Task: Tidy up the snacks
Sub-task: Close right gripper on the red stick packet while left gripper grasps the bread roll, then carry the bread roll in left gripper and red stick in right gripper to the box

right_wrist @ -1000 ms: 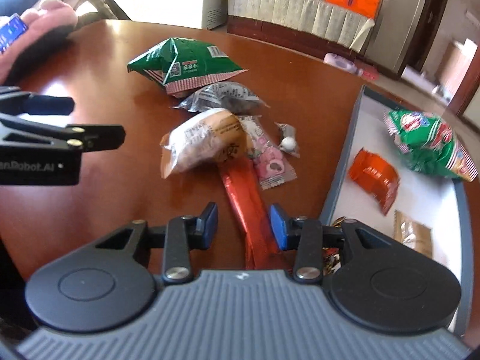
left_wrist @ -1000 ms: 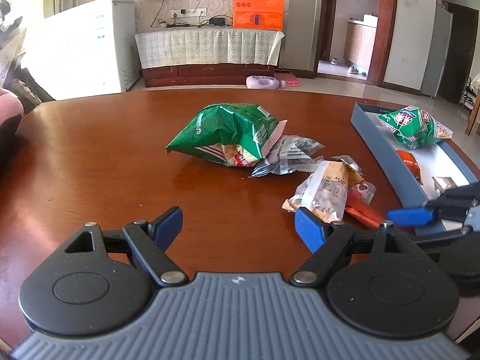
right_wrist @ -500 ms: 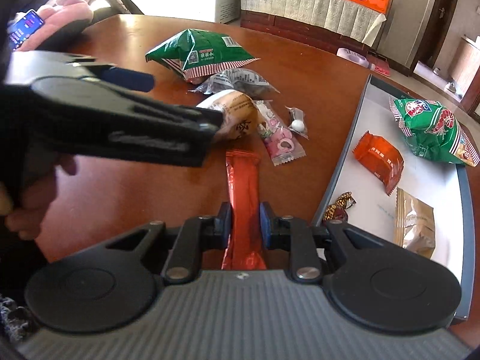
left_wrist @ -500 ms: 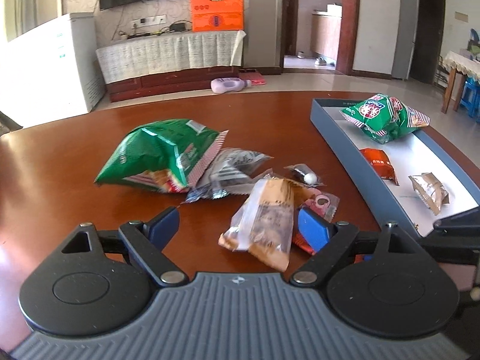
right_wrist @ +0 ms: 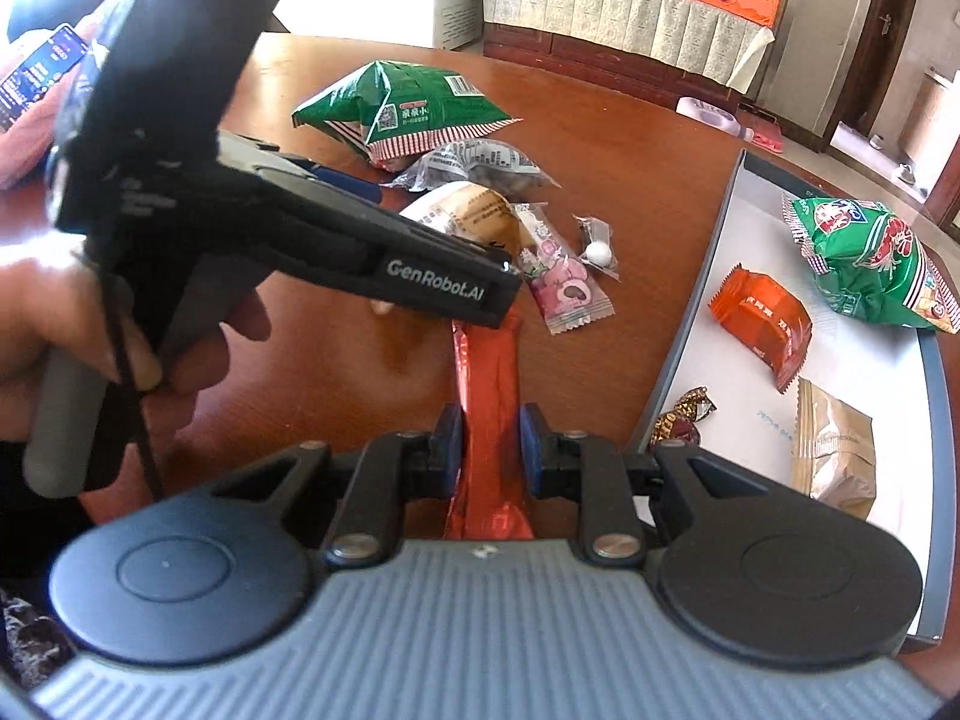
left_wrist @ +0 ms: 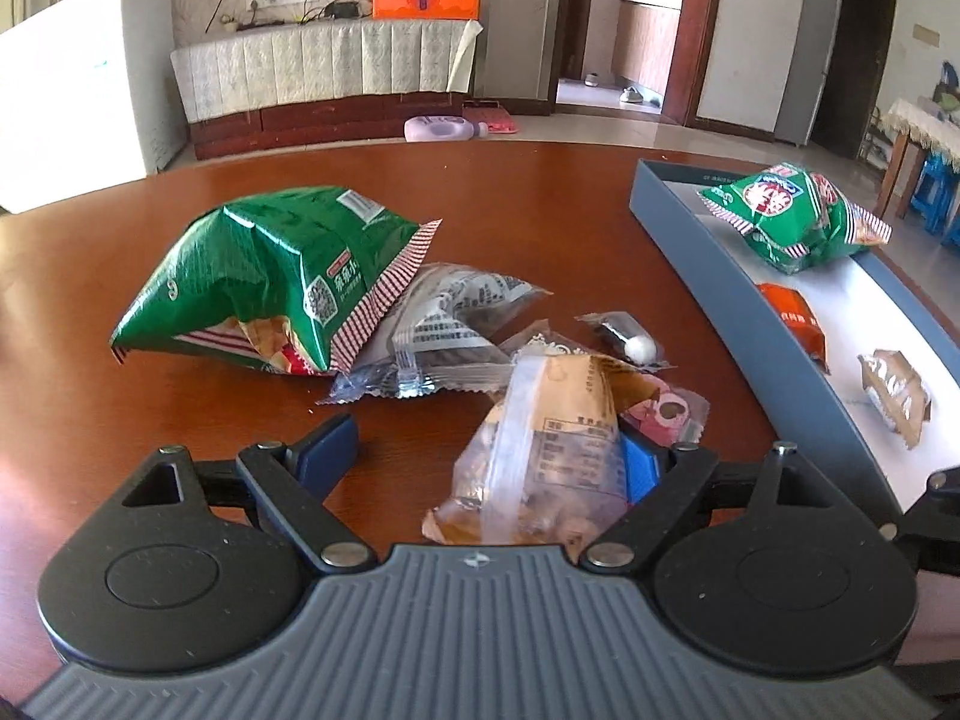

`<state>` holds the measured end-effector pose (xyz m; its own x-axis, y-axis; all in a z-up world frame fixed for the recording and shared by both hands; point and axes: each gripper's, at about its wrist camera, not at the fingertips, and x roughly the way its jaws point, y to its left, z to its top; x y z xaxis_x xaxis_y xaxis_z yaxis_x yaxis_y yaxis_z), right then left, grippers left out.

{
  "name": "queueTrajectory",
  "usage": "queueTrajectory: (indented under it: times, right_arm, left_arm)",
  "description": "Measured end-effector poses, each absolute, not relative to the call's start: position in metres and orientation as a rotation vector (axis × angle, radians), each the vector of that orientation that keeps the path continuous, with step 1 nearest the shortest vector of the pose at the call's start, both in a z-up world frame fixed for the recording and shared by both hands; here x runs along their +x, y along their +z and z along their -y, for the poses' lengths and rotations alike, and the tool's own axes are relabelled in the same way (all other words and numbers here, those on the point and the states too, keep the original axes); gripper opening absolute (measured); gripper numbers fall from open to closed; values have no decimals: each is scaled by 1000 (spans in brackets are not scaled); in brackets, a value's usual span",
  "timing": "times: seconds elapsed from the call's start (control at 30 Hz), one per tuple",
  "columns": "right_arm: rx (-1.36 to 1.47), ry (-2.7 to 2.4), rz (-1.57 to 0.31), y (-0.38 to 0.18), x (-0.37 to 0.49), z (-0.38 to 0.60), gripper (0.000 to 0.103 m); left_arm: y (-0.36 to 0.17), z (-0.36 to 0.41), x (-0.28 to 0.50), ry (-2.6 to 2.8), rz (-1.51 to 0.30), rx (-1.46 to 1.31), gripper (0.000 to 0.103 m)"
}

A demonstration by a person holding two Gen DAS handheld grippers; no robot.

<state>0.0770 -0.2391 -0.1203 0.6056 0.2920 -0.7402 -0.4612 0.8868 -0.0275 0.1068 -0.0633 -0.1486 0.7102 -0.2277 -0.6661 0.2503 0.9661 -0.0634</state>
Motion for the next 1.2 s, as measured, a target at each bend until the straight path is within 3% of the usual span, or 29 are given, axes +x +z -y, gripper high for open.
queueTrajectory:
  times: [0.3,0.33,0.4,0.43,0.67,0.9,1.0,1.13,1.2]
  right_arm:
    - [-220,445,-812,-120,79,240,25]
    - [-220,445,-812,-120,80,240,25]
    - [-219,444,-812,-120,79,240,25]
    - [-218,444,-812,-120,79,240,25]
    - [-217,441,-812,-121,79,240,25]
    - [-220,438,-814,-120,79,238,25]
    - [-215,435,-813,-120,80,238,25]
    - [-225,417,-797,-121,81,233,30]
    - [-229,416,-791,-121,81,229,31]
  left_arm:
    - [-148,59,104,-255,-727,-23,88]
    - [-148,58,103,-257,-721,-29,82]
    - [-148,56,101,-276,-708,-45,57]
    - [-147,55,101,-268,-709,-50,51]
    - [-146,41,93,-238,-705,-80,48]
    - [-143,8,72,-145,-712,-82,48]
    - [-144,2,67,-130,-708,-52,53]
    - [-147,2,70,-113,-710,-31,84]
    - [-149,4,71,-110,-705,-20,84]
